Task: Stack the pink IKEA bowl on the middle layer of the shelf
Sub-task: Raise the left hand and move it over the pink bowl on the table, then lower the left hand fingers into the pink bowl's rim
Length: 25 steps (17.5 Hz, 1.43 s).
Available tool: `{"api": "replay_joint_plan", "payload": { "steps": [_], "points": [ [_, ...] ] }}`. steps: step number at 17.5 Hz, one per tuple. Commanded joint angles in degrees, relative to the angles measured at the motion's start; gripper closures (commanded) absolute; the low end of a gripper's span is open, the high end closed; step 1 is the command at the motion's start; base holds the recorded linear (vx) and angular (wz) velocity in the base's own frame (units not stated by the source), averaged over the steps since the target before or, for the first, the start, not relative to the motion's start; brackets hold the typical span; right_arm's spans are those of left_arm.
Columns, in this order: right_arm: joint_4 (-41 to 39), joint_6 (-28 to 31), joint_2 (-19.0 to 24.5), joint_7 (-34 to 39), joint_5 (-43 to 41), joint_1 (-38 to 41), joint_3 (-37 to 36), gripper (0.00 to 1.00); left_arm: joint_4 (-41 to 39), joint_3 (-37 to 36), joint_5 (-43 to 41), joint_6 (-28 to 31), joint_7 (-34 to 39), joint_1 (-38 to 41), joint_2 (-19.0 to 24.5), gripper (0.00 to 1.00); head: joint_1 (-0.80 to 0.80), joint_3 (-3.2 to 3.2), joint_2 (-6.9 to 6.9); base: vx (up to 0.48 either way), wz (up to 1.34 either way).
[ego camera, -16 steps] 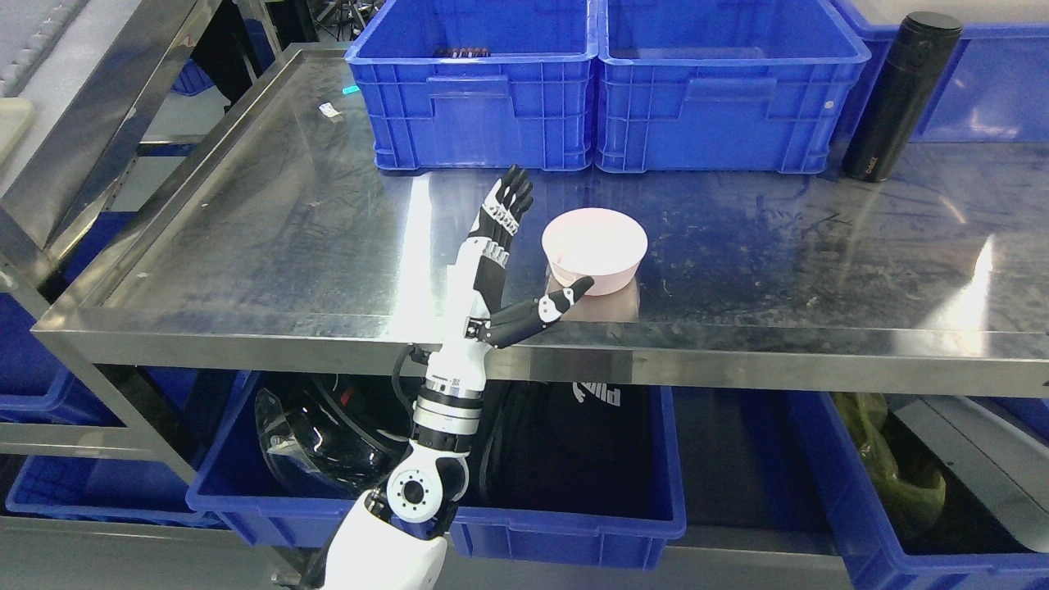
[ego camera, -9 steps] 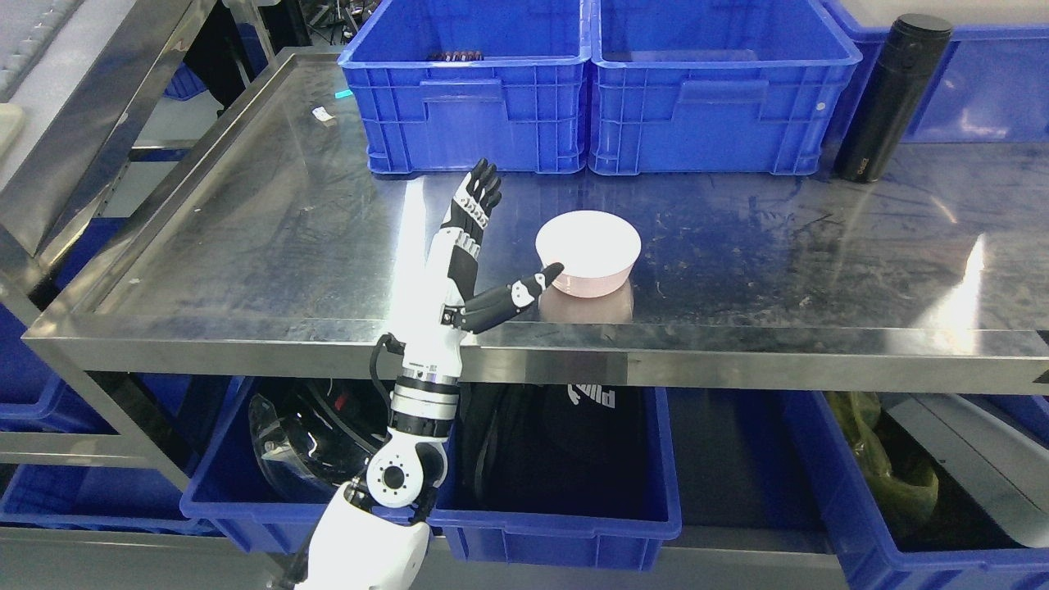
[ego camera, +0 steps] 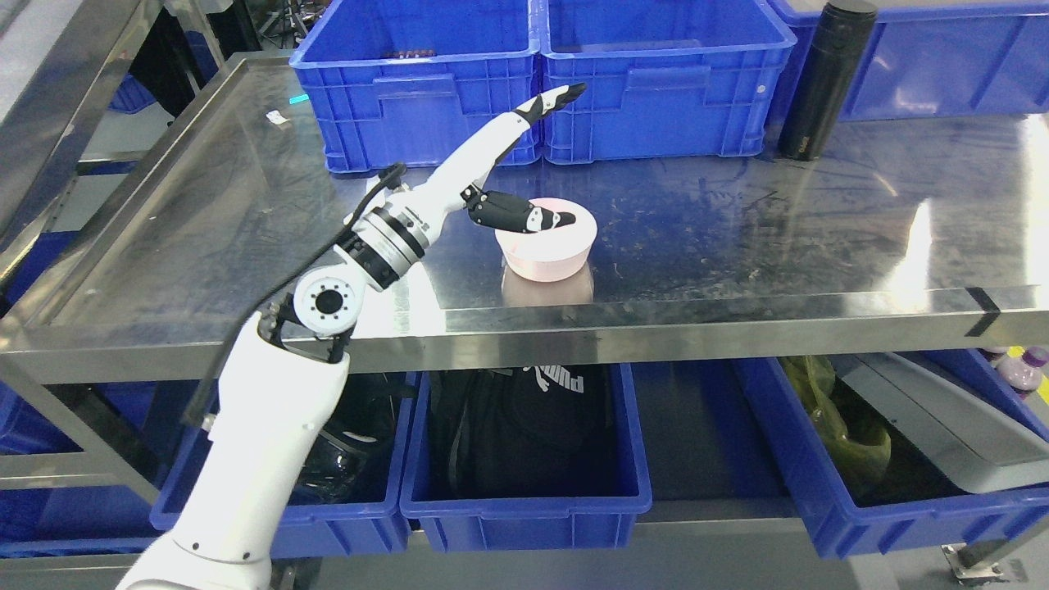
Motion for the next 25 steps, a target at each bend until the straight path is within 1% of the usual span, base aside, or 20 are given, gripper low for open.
{"api": "replay_joint_plan", "payload": {
  "steps": [1, 2, 3, 4, 5, 6, 8, 9, 11, 12, 13, 14, 15, 16, 17, 18, 20, 21, 22, 25],
  "points": [
    [-1.0, 0.18, -1.0, -0.05, 0.03, -0.03, 0.26, 0.0, 0.29, -3.87, -8.92, -2.86, -5.16, -7.2, 10.84, 0.02, 0.0, 0.0, 0.0, -0.041, -0.19],
    [-1.0, 0.18, -1.0, -0.05, -0.06, -0.03, 0.26, 0.0, 1.51, -0.03, -8.83, -3.46, -5.6, -5.19, 5.68, 0.0, 0.0, 0.0, 0.0, -0.041, -0.19],
    [-1.0, 0.18, -1.0, -0.05, 0.03, -0.03, 0.18, 0.0, 1.52, 4.96, -8.83, -5.3, -5.6, -2.65, 2.41, 0.0, 0.0, 0.0, 0.0, -0.016, -0.07],
    [-1.0, 0.18, -1.0, -0.05, -0.06, -0.03, 0.26, 0.0, 1.96, 9.45, -8.74, -10.01, -5.69, -1.84, -1.1, 0.0, 0.0, 0.0, 0.0, -0.016, -0.07],
    [-1.0, 0.18, -1.0, -0.05, 0.03, -0.03, 0.26, 0.0, 4.05, 12.37, -8.48, -15.2, -6.47, -1.49, -5.57, 0.01, 0.0, 0.0, 0.0, 0.005, 0.02],
    [-1.0, 0.18, -1.0, -0.05, -0.06, -0.03, 0.26, 0.0, 4.76, 12.74, -8.48, -16.9, -10.14, -1.22, -7.53, 0.01, 0.0, 0.0, 0.0, 0.005, 0.02],
    [-1.0, 0.18, -1.0, -0.05, 0.03, -0.03, 0.26, 0.0, 5.21, 12.4, -9.53, -16.13, -20.41, -1.48, -6.06, 0.02, 0.0, 0.0, 0.0, 0.016, 0.06],
    [-1.0, 0.18, -1.0, -0.05, -0.06, -0.03, 0.26, 0.0, 5.12, 12.31, -11.19, -15.52, -23.85, -1.74, -5.97, 0.02, 0.0, 0.0, 0.0, 0.017, 0.06],
    [-1.0, 0.18, -1.0, -0.05, 0.03, -0.03, 0.26, 0.0, 5.12, 11.0, -18.63, -15.34, -28.43, -4.19, -4.66, 0.02, 0.0, 0.0, 0.0, 0.012, 0.04],
    [-1.0, 0.18, -1.0, -0.05, -0.06, -0.03, 0.26, 0.0, 4.95, 9.16, -22.07, -15.25, -30.2, -6.12, -3.96, 0.02, 0.0, 0.0, 0.0, 0.0, 0.0],
    [-1.0, 0.18, -1.0, -0.05, 0.03, -0.03, 0.26, 0.0, 5.04, 6.97, -24.97, -14.73, -30.65, -9.1, -3.6, 0.04, 0.0, 0.0, 0.0, 0.0, 0.0],
    [-1.0, 0.18, -1.0, -0.05, 0.03, -0.03, 0.26, 0.0, 5.21, 3.21, -27.96, -12.11, -31.17, -12.26, -3.51, 0.05, 0.0, 0.0, 0.0, 0.0, 0.0],
    [-1.0, 0.18, -1.0, -0.05, 0.03, -0.03, 0.26, 0.0, 6.34, -0.92, -29.73, -6.25, -31.88, -16.12, -3.42, 0.05, 0.0, 0.0, 0.0, 0.0, 0.0],
    [-1.0, 0.18, -1.0, -0.05, 0.03, -0.03, 0.26, 0.0, 8.09, -6.44, -29.75, -2.37, -33.27, -19.03, -3.34, 0.05, 0.0, 0.0, 0.0, 0.0, 0.0],
    [-1.0, 0.18, -1.0, -0.05, 0.03, -0.03, 0.26, 0.0, 10.2, -14.33, -29.83, -1.02, -34.68, -21.24, -3.42, 0.05, 0.0, 0.0, 0.0, 0.0, 0.0],
    [-1.0, 0.18, -1.0, -0.05, 0.03, -0.03, 0.26, 0.0, 11.87, -17.11, -29.83, -1.01, -34.7, -22.82, -3.25, 0.05, 0.0, 0.0, 0.0, 0.0, 0.0],
    [-1.0, 0.18, -1.0, -0.05, -0.06, -0.03, 0.18, 0.0, 14.25, -18.27, -30.71, -1.36, -35.31, -23.54, -2.98, 0.05, 0.0, 0.0, 0.0, 0.0, 0.0],
    [-1.0, 0.18, -1.0, -0.05, -0.06, -0.03, 0.26, 0.0, 15.4, -18.8, -31.32, -1.45, -36.09, -23.46, -2.9, 0.02, 0.0, 0.0, 0.0, 0.0, 0.0],
    [-1.0, 0.18, -1.0, -0.05, 0.03, -0.03, 0.26, 0.0, 17.06, -19.33, -32.2, -1.71, -36.36, -23.19, -2.81, 0.01, 0.0, 0.0, 0.0, 0.0, 0.0],
    [-1.0, 0.18, -1.0, -0.05, -0.06, -0.03, 0.26, 0.0, 21.28, -18.63, -34.58, -3.12, -36.1, -22.05, -4.29, 0.01, 0.0, 0.0, 0.0, 0.0, 0.0]
  ]
}}
